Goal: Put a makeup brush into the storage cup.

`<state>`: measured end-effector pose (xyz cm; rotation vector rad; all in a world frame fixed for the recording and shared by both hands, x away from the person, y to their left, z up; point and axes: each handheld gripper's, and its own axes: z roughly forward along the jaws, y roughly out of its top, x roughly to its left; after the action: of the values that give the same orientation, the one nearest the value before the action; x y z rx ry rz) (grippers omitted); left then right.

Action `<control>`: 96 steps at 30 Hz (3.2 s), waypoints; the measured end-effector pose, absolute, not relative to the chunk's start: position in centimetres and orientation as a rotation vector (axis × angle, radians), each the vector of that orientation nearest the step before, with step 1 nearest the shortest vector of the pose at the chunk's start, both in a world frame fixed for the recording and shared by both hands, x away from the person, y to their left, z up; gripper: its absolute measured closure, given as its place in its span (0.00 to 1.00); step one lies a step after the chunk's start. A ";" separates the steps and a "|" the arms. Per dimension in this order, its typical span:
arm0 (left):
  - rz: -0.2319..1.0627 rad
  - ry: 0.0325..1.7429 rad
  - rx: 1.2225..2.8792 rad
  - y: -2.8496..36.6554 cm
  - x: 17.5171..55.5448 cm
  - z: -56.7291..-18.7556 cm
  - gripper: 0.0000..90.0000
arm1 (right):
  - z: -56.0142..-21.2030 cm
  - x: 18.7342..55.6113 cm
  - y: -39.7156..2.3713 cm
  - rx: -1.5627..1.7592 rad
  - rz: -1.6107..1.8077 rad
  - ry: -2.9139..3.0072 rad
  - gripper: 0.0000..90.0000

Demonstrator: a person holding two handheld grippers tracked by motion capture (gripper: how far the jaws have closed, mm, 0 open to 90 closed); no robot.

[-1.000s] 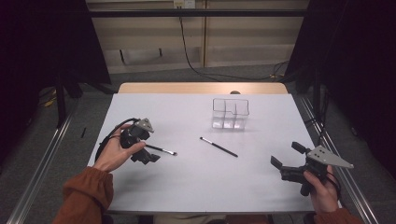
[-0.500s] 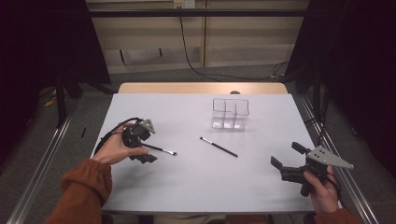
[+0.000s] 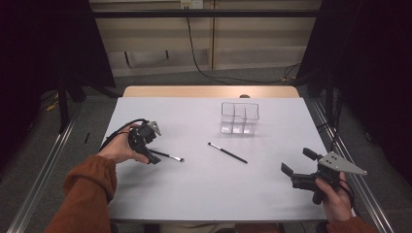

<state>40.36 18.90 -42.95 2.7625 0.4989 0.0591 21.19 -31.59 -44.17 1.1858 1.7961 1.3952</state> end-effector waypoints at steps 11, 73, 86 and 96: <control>0.034 0.463 2.816 18.5 41.3 -43.7 0.36 | -44.2 21.1 -31.6 1.184 1.391 1.804 0.00; -0.027 0.563 2.868 17.6 41.8 -44.4 0.94 | -44.5 21.3 -31.4 1.191 1.370 1.844 0.00; -0.066 0.603 2.761 18.3 41.4 -44.1 0.94 | -44.4 21.1 -31.4 1.192 1.371 1.841 0.00; -0.043 0.678 2.607 19.0 41.0 -43.3 0.94 | -44.4 21.2 -31.3 1.188 1.371 1.843 0.00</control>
<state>41.01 18.98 -43.33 2.6074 0.6778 -0.0431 21.16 -31.34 -44.40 1.1880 1.8429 1.3706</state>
